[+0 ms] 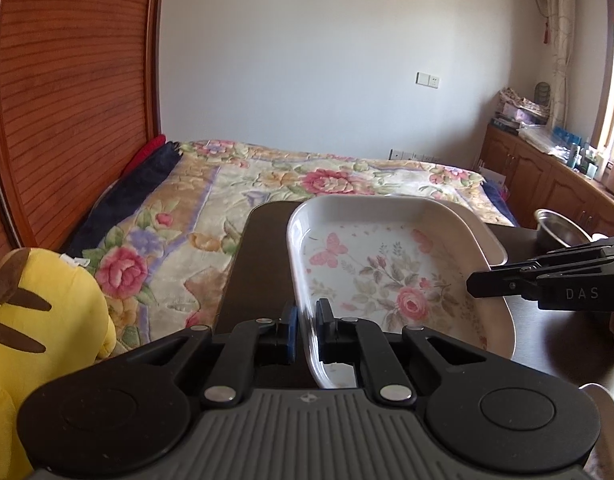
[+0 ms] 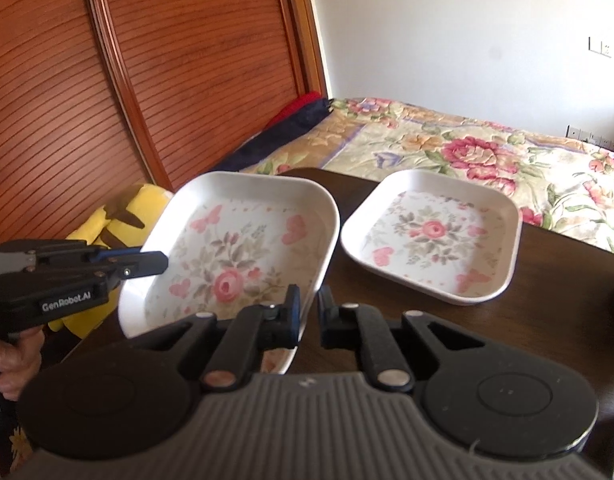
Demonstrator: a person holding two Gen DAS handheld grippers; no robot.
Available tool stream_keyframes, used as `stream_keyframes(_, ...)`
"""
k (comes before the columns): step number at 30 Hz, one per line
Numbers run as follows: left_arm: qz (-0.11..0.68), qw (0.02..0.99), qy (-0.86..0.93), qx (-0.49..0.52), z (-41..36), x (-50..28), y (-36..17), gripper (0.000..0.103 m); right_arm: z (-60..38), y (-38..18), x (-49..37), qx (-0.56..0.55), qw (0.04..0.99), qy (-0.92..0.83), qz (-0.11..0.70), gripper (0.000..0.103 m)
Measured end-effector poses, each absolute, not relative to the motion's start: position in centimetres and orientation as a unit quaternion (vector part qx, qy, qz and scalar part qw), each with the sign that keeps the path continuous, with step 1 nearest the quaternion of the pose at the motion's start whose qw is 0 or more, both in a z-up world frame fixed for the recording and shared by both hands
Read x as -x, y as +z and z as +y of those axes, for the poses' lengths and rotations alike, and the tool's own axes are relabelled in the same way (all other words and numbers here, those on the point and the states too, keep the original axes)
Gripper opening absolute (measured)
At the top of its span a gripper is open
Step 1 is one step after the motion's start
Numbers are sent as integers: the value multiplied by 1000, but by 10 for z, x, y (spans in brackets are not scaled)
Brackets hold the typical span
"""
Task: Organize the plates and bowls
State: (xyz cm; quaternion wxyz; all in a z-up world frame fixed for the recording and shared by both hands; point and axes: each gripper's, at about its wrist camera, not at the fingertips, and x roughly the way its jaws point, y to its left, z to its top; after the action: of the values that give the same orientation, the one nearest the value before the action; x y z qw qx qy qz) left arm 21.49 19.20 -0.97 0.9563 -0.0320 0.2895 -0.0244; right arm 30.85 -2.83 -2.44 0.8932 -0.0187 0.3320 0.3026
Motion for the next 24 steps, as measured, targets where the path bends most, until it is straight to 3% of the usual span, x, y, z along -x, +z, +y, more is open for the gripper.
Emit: stream_keyframes(24,274,959,-77,-4,108,-167,13,10,-117,-12,-251,-14,920,261,292,11)
